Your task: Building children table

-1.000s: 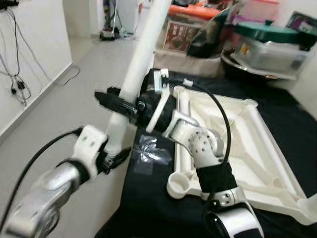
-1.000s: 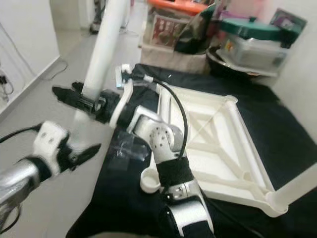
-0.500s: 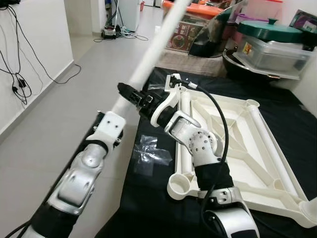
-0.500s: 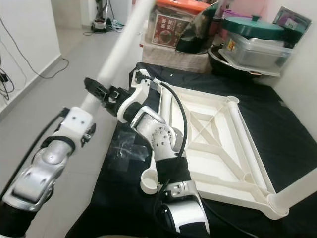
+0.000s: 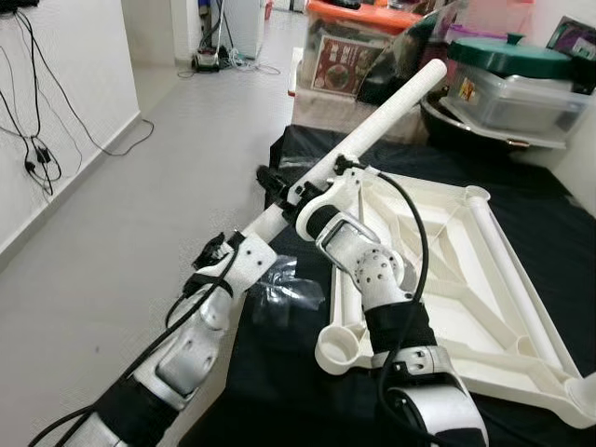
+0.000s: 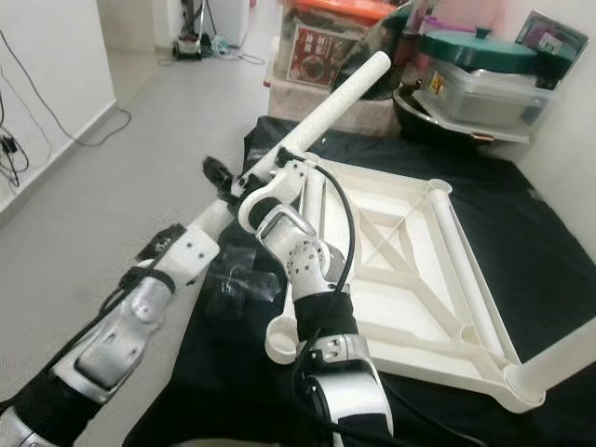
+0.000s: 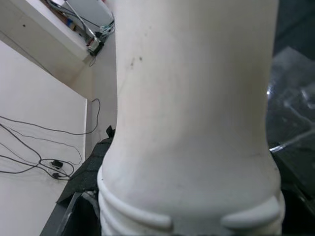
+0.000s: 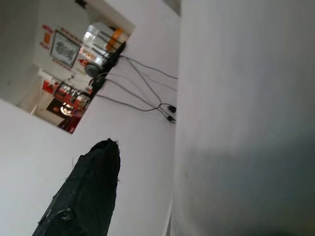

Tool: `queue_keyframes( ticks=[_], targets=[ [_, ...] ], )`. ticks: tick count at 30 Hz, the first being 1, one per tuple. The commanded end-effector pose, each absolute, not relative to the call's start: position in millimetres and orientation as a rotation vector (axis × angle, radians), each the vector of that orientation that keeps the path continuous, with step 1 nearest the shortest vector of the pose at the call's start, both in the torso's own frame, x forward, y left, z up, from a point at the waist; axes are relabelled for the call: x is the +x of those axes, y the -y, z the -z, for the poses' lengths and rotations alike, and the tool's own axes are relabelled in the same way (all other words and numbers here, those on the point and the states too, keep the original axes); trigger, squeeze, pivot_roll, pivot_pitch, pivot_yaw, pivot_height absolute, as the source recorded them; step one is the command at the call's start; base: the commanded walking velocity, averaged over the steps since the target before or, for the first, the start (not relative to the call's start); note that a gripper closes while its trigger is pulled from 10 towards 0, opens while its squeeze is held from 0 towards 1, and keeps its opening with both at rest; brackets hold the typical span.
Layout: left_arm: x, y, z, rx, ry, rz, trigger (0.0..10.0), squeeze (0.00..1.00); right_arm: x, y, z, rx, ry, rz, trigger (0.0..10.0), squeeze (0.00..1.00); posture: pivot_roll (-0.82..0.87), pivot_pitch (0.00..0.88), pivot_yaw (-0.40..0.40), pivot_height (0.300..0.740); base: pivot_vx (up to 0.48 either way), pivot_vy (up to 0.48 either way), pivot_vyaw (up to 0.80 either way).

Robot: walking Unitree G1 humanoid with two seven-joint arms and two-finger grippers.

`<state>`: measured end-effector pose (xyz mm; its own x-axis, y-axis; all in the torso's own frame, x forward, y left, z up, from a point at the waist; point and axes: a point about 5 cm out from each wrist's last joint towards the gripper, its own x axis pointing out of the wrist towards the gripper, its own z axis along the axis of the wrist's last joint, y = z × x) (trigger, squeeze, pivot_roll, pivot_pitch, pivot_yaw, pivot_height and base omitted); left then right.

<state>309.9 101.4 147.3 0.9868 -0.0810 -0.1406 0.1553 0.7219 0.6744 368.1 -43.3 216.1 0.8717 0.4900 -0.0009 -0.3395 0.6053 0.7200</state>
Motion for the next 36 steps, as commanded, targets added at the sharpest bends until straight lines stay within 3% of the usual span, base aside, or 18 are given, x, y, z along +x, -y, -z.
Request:
queue_keyframes(
  ticks=[1, 6, 19, 20, 25, 31, 36],
  targets=[
    [308, -92, -146, 0.765, -0.089, 0.157, 10.0, 0.0, 356, -5, -231, 0.935, -0.241, -0.578, 0.0, 0.0, 0.14, 0.0, -0.136, 0.74, 0.0, 0.0, 0.0],
    [309, -89, -145, 0.773, -0.09, 0.167, 10.0, 0.0, 355, -4, -221, 1.021, -0.304, -0.505, 0.0, 0.0, 0.14, 0.0, -0.139, 0.74, 0.0, 0.0, 0.0],
    [309, -87, -143, 0.798, -0.076, 0.171, 10.0, 0.02, 351, -7, -220, 1.064, -0.339, -0.531, 0.0, 0.0, 0.14, 0.0, -0.134, 0.74, 0.0, 0.0, 0.0],
    [309, -87, -144, 0.805, -0.07, 0.169, 10.0, 1.0, 350, -7, -220, 1.066, -0.343, -0.53, 0.0, 0.0, 0.14, 0.0, -0.134, 0.74, 0.0, 0.0, 0.0],
    [308, -90, -147, 0.788, -0.053, 0.171, 10.0, 1.0, 350, -7, -222, 1.063, -0.337, -0.537, 0.0, 0.0, 0.14, 0.0, -0.134, 0.74, 0.0, 0.0, 0.0],
    [301, -114, -160, 0.757, -0.039, 0.105, 10.0, 1.0, 358, 5, -233, 0.946, -0.212, -0.561, 0.0, 0.0, 0.15, 0.0, -0.142, 0.74, 0.0, 0.0, 0.0],
    [293, -119, -170, 0.736, -0.022, 0.092, 10.0, 1.0, 374, 30, -242, 0.821, -0.093, -0.496, 0.0, 0.0, 0.16, 0.0, -0.147, 0.74, 0.0, 0.0, 0.0]
  ],
)
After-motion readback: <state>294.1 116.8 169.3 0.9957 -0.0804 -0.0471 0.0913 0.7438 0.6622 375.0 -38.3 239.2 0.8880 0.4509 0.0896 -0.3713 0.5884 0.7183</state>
